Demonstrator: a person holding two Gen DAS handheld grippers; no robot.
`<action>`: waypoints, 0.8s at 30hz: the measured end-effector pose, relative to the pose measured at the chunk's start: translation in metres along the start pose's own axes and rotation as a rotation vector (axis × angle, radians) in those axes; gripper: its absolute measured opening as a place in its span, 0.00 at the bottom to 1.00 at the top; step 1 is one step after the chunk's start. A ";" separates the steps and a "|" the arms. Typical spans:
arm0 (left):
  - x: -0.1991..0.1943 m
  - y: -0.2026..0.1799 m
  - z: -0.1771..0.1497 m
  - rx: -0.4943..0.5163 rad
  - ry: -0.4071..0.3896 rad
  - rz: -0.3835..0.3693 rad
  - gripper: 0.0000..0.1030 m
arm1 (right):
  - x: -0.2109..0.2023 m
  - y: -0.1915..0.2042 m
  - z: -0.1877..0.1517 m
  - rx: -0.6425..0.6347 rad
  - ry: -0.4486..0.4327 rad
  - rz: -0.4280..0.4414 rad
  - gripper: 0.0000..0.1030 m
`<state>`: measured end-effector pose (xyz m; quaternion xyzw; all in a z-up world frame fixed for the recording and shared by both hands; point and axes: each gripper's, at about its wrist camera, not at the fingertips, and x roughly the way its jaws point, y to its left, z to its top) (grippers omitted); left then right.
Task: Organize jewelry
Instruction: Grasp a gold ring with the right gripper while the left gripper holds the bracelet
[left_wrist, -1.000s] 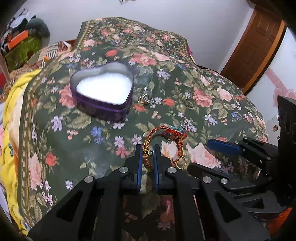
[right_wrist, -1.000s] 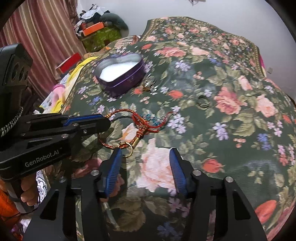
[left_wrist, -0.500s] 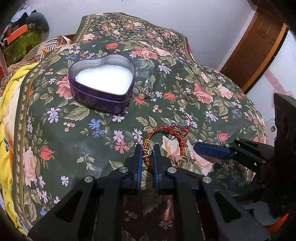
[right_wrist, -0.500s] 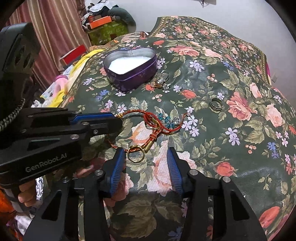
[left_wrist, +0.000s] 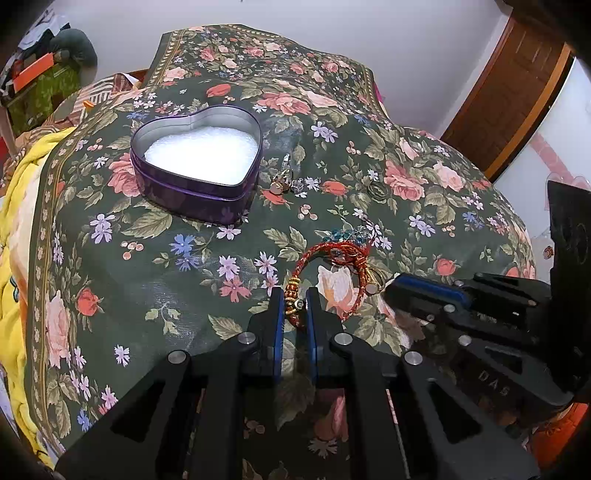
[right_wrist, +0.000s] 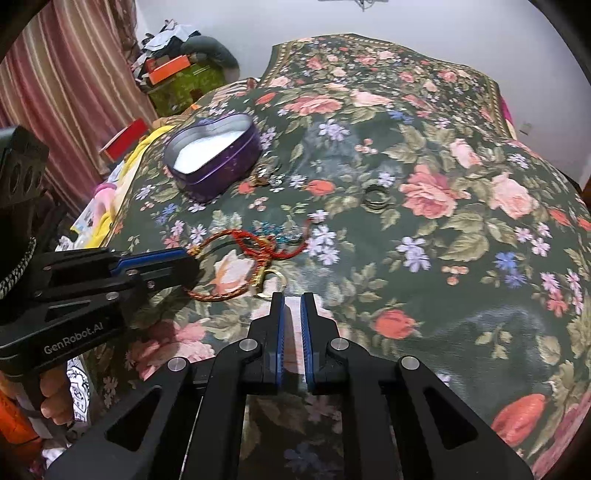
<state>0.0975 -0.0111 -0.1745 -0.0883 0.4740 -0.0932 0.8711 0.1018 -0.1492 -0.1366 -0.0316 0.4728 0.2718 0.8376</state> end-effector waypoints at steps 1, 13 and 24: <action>-0.001 0.000 0.000 0.002 0.001 0.002 0.09 | -0.001 -0.001 0.000 0.002 0.002 0.000 0.07; -0.008 -0.002 -0.006 0.038 -0.005 0.052 0.09 | 0.006 0.006 0.002 -0.010 0.043 0.026 0.38; -0.002 -0.002 -0.005 0.039 0.002 0.038 0.09 | 0.017 0.019 0.005 -0.107 0.017 -0.035 0.35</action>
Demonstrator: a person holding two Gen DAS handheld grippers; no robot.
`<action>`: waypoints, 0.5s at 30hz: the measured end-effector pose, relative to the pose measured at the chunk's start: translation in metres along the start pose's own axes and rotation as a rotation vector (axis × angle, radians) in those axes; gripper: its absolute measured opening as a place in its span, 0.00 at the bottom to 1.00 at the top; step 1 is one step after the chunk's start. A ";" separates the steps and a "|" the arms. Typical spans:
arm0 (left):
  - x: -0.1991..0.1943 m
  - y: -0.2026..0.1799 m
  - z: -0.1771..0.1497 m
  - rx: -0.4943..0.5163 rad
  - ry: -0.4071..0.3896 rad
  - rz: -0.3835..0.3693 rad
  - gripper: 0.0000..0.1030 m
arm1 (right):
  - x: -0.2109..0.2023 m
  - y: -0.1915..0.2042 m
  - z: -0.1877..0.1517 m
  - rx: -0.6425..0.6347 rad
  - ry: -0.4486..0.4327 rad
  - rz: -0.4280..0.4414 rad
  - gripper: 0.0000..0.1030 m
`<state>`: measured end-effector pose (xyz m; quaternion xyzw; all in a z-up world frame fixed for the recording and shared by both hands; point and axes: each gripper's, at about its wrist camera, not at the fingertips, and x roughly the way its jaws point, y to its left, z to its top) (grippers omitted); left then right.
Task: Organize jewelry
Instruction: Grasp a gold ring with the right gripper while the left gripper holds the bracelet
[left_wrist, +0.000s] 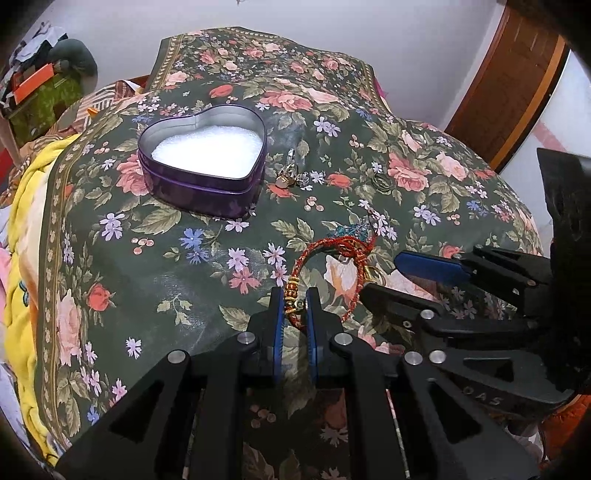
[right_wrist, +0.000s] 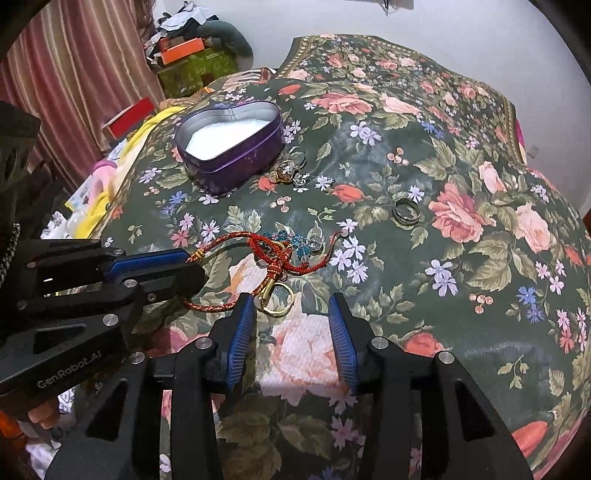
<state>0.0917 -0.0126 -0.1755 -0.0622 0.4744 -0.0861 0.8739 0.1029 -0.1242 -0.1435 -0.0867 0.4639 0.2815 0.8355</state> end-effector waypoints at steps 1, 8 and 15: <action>0.000 0.000 0.000 0.002 0.000 0.001 0.09 | 0.000 0.000 0.000 0.001 -0.006 -0.007 0.32; 0.001 -0.005 0.001 0.022 0.003 -0.001 0.09 | -0.002 -0.012 0.002 0.065 -0.024 -0.003 0.06; -0.007 -0.006 0.000 0.026 -0.010 0.021 0.09 | -0.013 -0.020 0.000 0.095 -0.031 0.008 0.06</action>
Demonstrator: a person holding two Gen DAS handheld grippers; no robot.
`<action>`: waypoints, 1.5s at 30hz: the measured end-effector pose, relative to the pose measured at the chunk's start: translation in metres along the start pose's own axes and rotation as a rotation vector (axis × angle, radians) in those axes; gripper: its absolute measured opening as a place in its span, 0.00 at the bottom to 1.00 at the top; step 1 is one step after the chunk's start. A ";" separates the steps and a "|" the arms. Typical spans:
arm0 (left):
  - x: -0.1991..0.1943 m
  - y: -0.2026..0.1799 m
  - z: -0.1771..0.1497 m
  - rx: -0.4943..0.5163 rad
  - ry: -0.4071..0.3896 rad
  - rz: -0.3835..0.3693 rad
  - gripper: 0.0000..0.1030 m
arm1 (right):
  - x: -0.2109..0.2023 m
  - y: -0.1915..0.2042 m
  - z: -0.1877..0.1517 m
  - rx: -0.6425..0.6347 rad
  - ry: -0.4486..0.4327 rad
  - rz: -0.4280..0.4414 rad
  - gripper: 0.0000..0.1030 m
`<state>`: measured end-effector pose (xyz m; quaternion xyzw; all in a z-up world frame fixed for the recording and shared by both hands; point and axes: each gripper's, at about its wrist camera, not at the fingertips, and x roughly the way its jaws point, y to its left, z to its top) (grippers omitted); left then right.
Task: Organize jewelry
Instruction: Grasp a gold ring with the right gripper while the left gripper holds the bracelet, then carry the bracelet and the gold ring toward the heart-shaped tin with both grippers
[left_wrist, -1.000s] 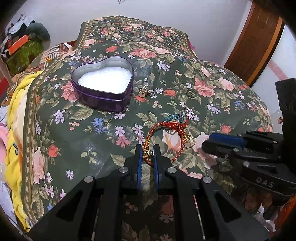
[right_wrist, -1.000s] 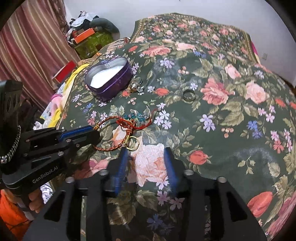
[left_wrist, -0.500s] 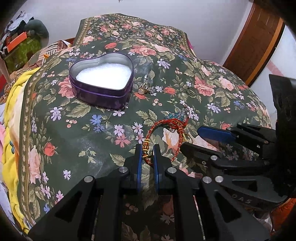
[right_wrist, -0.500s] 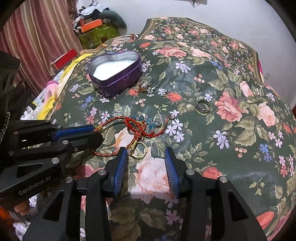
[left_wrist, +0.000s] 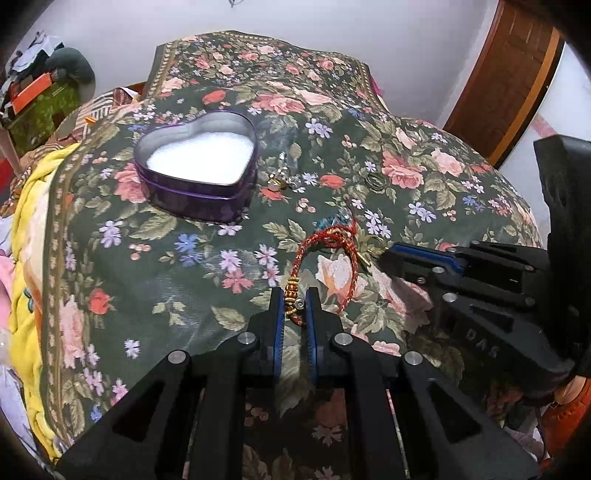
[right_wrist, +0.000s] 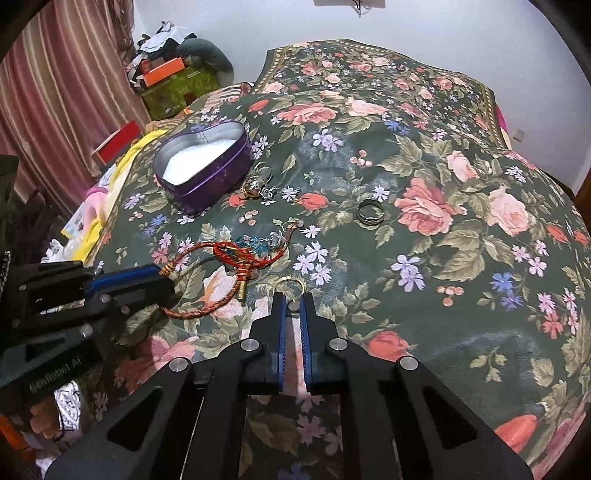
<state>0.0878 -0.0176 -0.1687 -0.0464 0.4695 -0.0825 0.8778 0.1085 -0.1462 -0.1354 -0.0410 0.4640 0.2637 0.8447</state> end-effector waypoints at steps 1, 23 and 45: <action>-0.003 0.001 0.000 -0.003 -0.006 0.004 0.09 | -0.002 0.000 0.000 0.000 -0.001 -0.002 0.06; -0.023 0.006 0.005 0.009 -0.070 0.040 0.09 | 0.013 0.005 0.004 -0.044 0.010 -0.029 0.17; -0.094 -0.027 0.038 0.116 -0.269 0.005 0.09 | -0.038 -0.002 0.023 0.007 -0.134 0.003 0.16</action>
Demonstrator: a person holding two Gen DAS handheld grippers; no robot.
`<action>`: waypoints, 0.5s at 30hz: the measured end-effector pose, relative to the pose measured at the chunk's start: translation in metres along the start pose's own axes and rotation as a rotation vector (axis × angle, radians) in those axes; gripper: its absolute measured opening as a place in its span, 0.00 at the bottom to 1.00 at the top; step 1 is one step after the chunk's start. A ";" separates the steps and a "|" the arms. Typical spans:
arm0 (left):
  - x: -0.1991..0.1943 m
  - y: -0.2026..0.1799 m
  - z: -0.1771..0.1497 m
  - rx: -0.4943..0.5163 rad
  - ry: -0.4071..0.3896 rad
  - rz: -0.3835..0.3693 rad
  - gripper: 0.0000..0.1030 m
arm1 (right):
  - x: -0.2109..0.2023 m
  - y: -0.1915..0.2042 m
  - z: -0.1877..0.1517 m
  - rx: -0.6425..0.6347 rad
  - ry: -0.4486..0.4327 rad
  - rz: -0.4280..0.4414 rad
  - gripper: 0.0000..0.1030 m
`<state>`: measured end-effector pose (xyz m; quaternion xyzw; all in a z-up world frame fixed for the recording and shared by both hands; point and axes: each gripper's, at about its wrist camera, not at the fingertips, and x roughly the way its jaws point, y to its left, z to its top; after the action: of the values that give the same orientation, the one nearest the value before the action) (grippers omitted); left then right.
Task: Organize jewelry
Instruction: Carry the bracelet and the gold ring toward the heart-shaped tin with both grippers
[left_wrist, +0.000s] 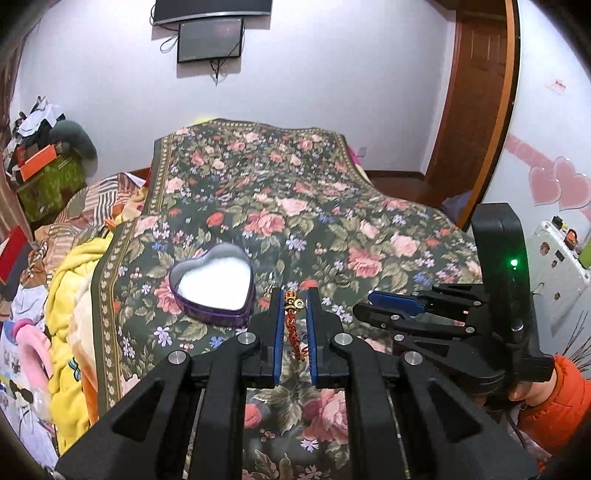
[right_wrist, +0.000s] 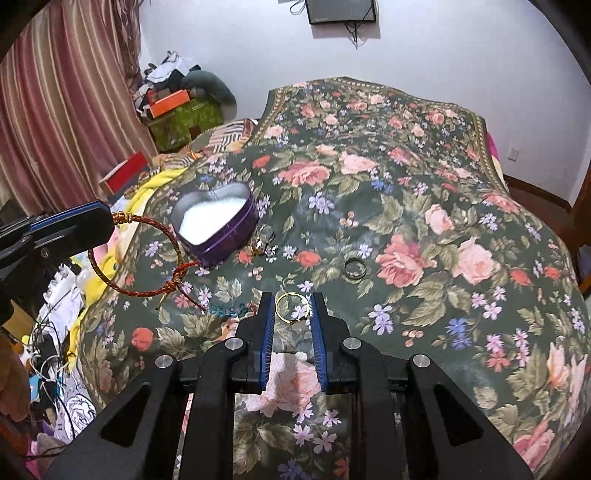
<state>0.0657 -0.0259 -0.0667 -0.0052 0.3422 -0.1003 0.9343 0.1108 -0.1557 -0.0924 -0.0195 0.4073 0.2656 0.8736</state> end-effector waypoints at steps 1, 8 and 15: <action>-0.002 0.000 0.001 0.001 -0.006 -0.003 0.09 | -0.002 -0.001 0.001 0.002 -0.004 0.001 0.16; -0.012 0.010 0.009 -0.037 -0.032 -0.034 0.09 | -0.009 -0.005 0.007 0.008 -0.028 0.002 0.16; -0.005 0.029 0.013 -0.066 -0.027 -0.025 0.09 | -0.004 -0.006 0.011 0.011 -0.026 0.008 0.17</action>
<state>0.0754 0.0026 -0.0554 -0.0416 0.3327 -0.1006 0.9367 0.1193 -0.1598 -0.0838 -0.0095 0.3973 0.2668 0.8780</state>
